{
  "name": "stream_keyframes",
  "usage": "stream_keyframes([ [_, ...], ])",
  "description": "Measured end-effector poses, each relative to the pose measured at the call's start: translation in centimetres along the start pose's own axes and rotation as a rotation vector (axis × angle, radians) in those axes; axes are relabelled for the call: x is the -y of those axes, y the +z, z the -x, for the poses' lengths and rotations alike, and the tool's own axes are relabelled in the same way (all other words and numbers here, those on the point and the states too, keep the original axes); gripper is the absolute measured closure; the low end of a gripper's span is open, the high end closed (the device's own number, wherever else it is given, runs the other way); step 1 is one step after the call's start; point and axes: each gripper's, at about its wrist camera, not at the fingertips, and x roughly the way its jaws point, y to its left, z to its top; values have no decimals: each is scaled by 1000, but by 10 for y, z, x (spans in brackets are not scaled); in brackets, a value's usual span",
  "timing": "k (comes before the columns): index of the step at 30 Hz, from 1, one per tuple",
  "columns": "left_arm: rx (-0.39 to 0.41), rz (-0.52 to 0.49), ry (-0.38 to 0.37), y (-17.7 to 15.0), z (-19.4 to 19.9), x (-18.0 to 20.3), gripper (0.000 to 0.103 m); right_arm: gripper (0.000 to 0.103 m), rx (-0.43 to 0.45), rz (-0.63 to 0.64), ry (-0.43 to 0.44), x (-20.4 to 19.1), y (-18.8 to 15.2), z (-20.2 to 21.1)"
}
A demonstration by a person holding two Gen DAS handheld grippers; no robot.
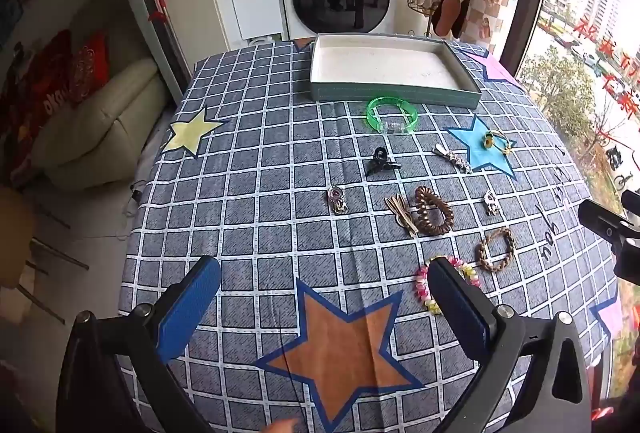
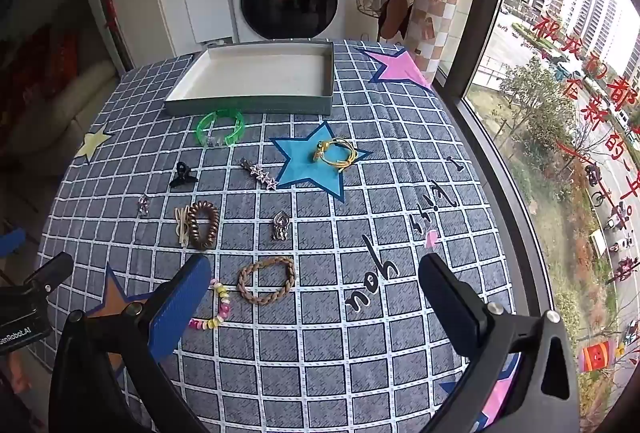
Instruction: Organize jewelry
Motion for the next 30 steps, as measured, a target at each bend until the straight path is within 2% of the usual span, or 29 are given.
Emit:
stream_keyframes([
  [6,-8,13,-12,2,-3,-3,0,0,-5,5,6,2,-3,0],
  [9,38,33,-10,-1,6,-5,0,0,-8,8,0,-5,5,-2],
  [12,50,63,-16,-1,6,-10,0,0,10,7,-3,-5,2,-1],
  [30,50,59,-12,2,5,-8,0,0,10,6,6,-10,12,0],
])
